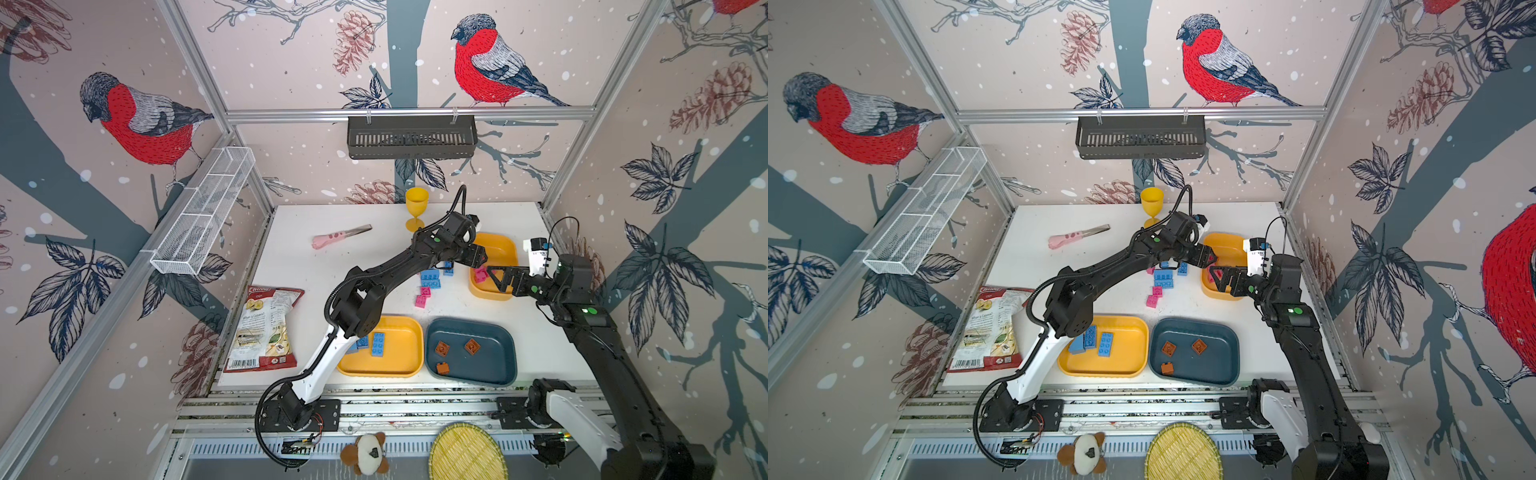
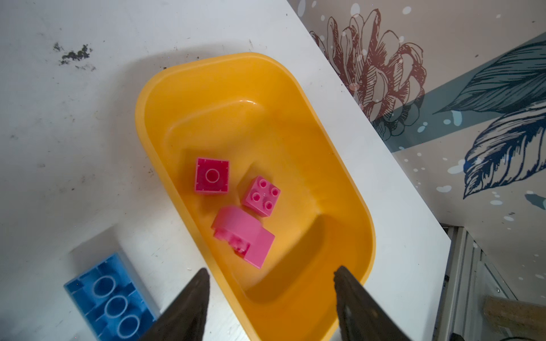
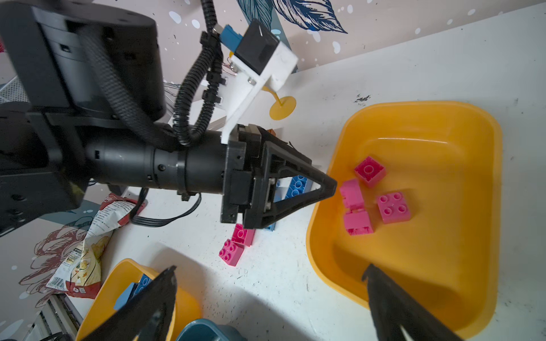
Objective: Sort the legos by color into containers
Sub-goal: 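Carry the pink brick over the farther yellow tray and open the left gripper, then move the left gripper back above the upright pink brick in the pile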
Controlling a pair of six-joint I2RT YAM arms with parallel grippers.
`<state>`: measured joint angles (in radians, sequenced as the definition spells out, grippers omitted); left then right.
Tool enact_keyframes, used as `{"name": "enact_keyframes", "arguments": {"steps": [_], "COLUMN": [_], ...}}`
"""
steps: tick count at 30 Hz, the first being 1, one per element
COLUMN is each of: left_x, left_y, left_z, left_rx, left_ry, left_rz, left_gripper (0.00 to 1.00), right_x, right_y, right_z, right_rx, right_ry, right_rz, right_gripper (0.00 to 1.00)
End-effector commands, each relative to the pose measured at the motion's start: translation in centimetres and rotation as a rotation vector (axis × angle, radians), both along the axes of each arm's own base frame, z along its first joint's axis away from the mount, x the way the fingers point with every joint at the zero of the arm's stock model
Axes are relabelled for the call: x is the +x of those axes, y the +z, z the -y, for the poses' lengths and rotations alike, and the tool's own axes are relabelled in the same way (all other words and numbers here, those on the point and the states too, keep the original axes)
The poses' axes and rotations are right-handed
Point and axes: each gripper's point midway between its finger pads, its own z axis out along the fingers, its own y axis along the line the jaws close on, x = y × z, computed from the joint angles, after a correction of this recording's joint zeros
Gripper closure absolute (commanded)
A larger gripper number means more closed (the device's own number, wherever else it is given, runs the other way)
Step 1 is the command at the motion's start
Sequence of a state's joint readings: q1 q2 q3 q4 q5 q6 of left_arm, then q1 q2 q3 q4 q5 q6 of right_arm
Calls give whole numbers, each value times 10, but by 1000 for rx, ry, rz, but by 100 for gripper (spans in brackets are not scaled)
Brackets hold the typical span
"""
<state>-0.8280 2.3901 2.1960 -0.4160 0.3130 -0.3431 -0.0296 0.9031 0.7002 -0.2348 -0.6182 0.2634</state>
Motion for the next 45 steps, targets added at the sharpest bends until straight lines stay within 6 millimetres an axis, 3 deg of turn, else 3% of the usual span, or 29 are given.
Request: {"name": "enact_keyframes", "arguments": {"steps": [1, 9, 15, 24, 32, 45], "left_x": [9, 9, 8, 27, 44, 39], "left_y": [24, -4, -30, -72, -87, -105], "left_z": [-14, -116, -171, -189, -184, -175], "left_rx": [31, 278, 369, 425, 432, 423], "left_ry": [17, 219, 306, 364, 380, 340], "left_rz": [116, 11, -61, -92, -93, -141], "left_gripper": [32, 38, 47, 55, 59, 62], "right_x": [1, 2, 3, 1, 1, 3], "right_y": [2, -5, -10, -12, -15, -19], "right_z": [-3, -10, -19, -28, -33, -35], "right_rx": [14, 36, 42, 44, 44, 43], "right_ry": [19, 53, 79, 100, 112, 119], "right_rz": [10, -10, -23, -31, -38, -48], "right_gripper": [1, 1, 1, 1, 1, 1]}}
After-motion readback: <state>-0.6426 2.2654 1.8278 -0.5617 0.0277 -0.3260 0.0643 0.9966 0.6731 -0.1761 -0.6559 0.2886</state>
